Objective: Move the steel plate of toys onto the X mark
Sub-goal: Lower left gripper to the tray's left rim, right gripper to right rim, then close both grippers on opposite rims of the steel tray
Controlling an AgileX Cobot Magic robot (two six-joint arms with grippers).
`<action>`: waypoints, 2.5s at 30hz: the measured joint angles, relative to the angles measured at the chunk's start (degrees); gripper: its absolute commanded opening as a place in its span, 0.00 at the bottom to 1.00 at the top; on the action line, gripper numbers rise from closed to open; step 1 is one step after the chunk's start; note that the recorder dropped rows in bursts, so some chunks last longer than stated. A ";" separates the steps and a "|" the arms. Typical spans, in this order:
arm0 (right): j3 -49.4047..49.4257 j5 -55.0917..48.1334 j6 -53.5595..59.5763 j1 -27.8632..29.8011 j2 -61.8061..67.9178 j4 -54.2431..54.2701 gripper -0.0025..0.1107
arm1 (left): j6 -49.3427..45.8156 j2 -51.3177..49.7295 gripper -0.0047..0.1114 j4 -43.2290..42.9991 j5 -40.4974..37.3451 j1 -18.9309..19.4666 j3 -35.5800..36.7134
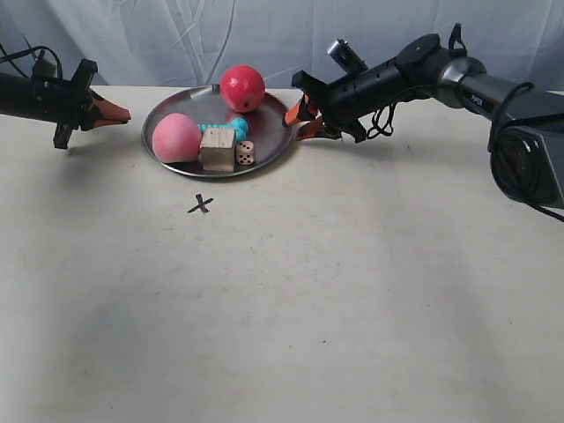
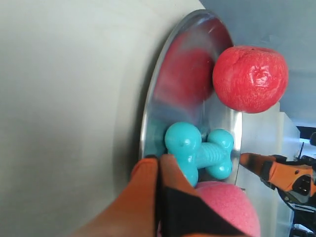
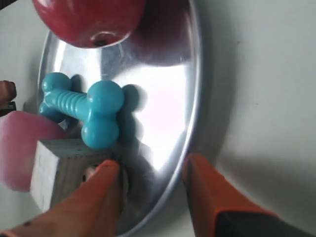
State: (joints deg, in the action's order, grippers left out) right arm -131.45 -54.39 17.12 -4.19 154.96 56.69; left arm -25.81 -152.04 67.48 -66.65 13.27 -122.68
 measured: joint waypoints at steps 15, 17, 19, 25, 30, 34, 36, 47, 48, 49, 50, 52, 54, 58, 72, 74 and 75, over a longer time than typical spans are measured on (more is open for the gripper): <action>-0.74 3.10 -0.90 -2.33 3.04 4.64 0.26 | -1.12 0.00 0.04 0.48 -0.10 0.00 0.00; -0.74 3.49 -1.26 -2.47 3.04 4.38 0.20 | -1.23 0.00 0.04 0.48 -0.21 0.00 0.00; -0.74 3.61 -1.39 -2.47 3.04 4.13 0.14 | -1.33 0.00 0.04 0.48 -0.14 0.00 0.00; -1.05 5.17 -5.06 -3.01 3.04 0.45 0.01 | -1.43 0.00 0.04 0.48 -0.24 0.00 0.00; -1.13 5.26 -7.71 -3.01 3.04 -0.64 0.01 | -1.43 0.00 0.04 0.48 -0.42 0.00 0.00; -1.18 5.14 -9.60 -3.01 3.04 -1.00 0.01 | -1.43 0.00 0.04 0.48 -1.97 0.24 0.00; -1.18 5.03 -10.72 -3.01 3.04 -1.23 0.01 | -1.43 0.00 0.04 0.03 -2.54 0.72 0.00; -1.27 3.06 -13.83 -3.01 2.94 -1.00 0.01 | -1.27 0.00 0.11 -4.36 -2.87 2.43 0.00; -1.27 2.94 -13.83 -3.01 2.94 -0.92 0.01 | -1.27 0.00 0.13 -4.23 -2.87 2.43 0.00; -1.27 2.63 -13.86 -3.01 2.94 -0.67 0.01 | -1.27 0.00 0.17 -4.23 -2.87 2.31 0.00; -1.27 2.23 -13.95 -3.01 2.94 -0.34 0.01 | -1.27 0.00 0.20 -4.23 -2.87 2.11 0.00; -1.27 1.25 -14.12 -3.01 2.94 0.18 0.01 | -1.27 0.00 0.27 -4.77 -2.87 1.51 0.00; -1.27 0.24 -14.25 -3.01 2.94 0.54 0.01 | -1.27 0.00 0.33 -6.08 -2.87 0.57 0.00; -1.27 -1.35 -14.47 -3.01 2.94 0.76 0.01 | -1.15 0.00 0.37 -9.52 -2.99 -1.30 0.00; -1.27 -2.37 -14.70 -3.01 2.94 0.80 0.01 | 1.27 0.44 0.36 -14.12 -3.64 -0.75 -0.21; -1.27 -2.57 -14.98 -3.01 2.94 0.80 0.01 | 1.39 0.69 0.36 -15.18 -3.64 -0.75 -0.24; -1.27 -2.75 -15.11 -3.01 2.94 0.80 0.01 | 1.74 0.71 0.36 -15.49 -3.64 -0.87 -0.34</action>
State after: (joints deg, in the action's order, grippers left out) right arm -132.72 -57.14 2.01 -7.20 157.90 57.48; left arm -24.07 -151.34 52.00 -70.29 12.40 -123.03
